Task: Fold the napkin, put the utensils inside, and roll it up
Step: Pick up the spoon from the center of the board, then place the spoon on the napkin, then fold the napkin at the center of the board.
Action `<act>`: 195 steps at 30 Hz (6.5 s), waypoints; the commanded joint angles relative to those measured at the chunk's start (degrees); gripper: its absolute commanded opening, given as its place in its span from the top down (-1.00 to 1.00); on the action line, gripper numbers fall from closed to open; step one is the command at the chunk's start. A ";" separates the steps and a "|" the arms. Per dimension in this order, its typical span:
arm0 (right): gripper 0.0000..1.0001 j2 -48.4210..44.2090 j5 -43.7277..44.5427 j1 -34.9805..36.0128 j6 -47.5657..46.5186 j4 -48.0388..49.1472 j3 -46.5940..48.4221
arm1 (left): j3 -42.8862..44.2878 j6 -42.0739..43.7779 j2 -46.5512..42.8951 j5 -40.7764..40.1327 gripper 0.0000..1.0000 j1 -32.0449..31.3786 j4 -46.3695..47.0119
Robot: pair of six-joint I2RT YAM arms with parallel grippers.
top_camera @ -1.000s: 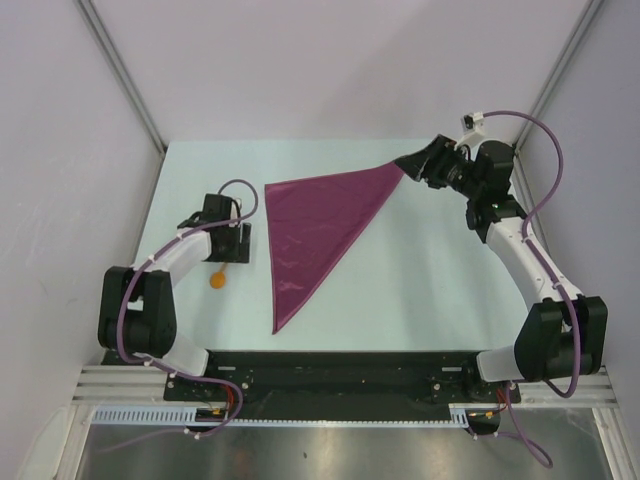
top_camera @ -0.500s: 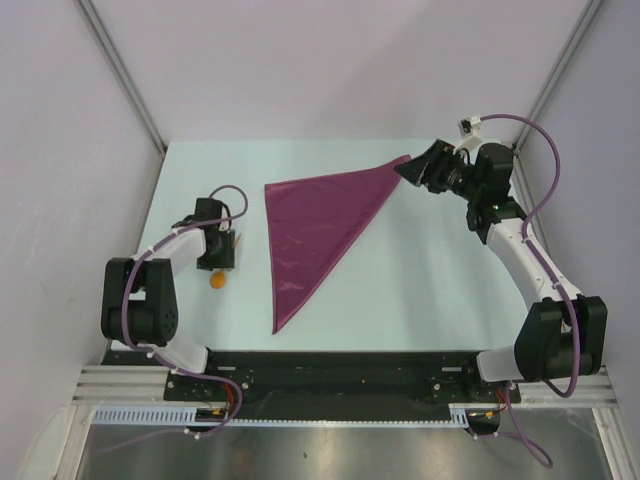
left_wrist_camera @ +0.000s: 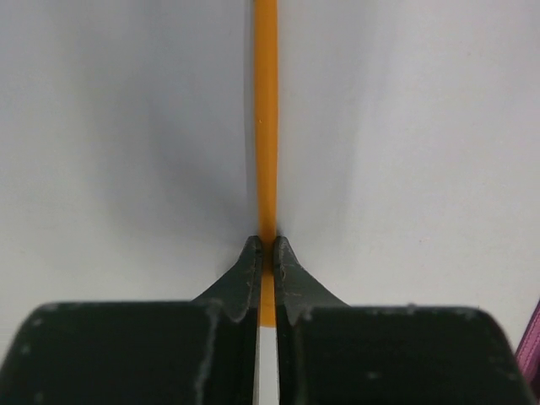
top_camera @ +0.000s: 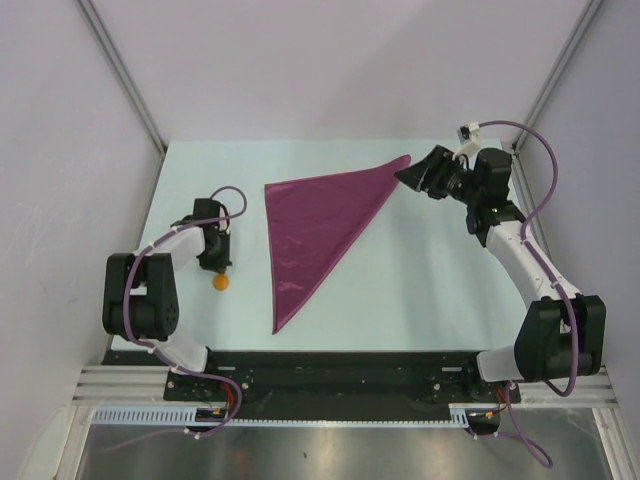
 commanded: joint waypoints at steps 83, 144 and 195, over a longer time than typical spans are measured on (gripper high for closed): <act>-0.36 -6.93 2.70 -5.25 -5.81 -14.64 -5.66 | 55.50 -5.10 34.49 -16.44 0.16 -43.04 -9.12; -0.03 77.71 5.87 -7.28 6.06 -9.71 65.87 | 21.05 -9.67 -4.00 25.06 -0.79 -6.83 7.94; 1.00 50.82 -4.85 1.60 23.20 44.34 30.04 | 19.56 -10.72 -9.01 27.70 -0.80 -3.93 8.03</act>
